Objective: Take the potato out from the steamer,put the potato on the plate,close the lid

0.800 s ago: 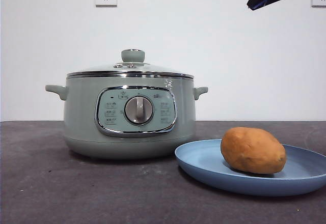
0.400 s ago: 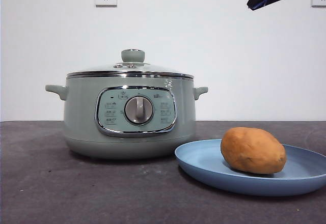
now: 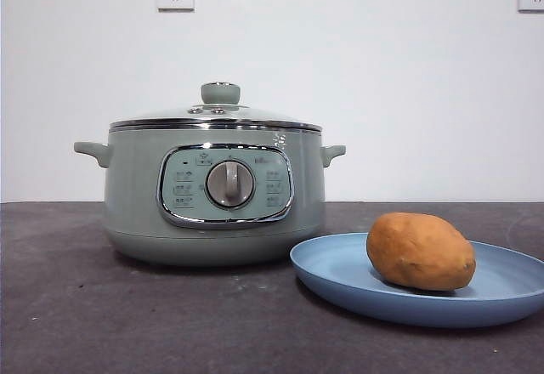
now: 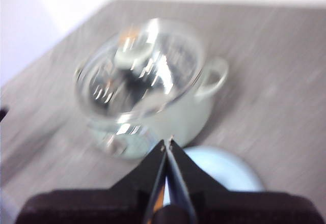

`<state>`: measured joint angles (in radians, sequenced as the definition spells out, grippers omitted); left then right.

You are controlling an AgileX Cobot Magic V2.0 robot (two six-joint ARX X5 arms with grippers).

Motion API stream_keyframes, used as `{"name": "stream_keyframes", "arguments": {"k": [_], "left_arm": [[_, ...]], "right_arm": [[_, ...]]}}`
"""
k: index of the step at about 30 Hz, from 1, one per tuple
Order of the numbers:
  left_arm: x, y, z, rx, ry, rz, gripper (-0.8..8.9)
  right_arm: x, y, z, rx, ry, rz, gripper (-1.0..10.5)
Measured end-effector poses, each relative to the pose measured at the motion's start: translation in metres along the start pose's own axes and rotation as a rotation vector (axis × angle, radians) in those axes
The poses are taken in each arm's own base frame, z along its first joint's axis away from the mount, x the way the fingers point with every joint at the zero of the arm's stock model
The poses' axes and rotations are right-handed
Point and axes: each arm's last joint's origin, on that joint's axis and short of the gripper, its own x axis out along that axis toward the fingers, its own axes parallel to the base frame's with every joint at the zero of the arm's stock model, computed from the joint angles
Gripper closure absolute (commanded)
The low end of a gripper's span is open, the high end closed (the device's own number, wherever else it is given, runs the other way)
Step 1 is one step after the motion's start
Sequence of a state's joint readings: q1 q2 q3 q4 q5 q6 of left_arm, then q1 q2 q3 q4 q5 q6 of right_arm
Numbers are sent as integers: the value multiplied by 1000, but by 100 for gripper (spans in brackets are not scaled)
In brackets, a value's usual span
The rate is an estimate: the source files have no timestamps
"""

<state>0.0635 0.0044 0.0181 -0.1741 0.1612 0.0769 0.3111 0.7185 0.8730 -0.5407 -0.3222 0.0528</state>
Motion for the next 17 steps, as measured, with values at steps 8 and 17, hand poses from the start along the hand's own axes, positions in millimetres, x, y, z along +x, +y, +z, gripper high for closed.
{"name": "stream_keyframes", "arguments": {"k": [8,17], "left_arm": [[0,0,0,0,0,0,817],[0,0,0,0,0,0,817]], "right_arm": [[-25,-22,-34,-91,-261,-241,945],[-11,-37,-111,-92,-361,-389,945]]}}
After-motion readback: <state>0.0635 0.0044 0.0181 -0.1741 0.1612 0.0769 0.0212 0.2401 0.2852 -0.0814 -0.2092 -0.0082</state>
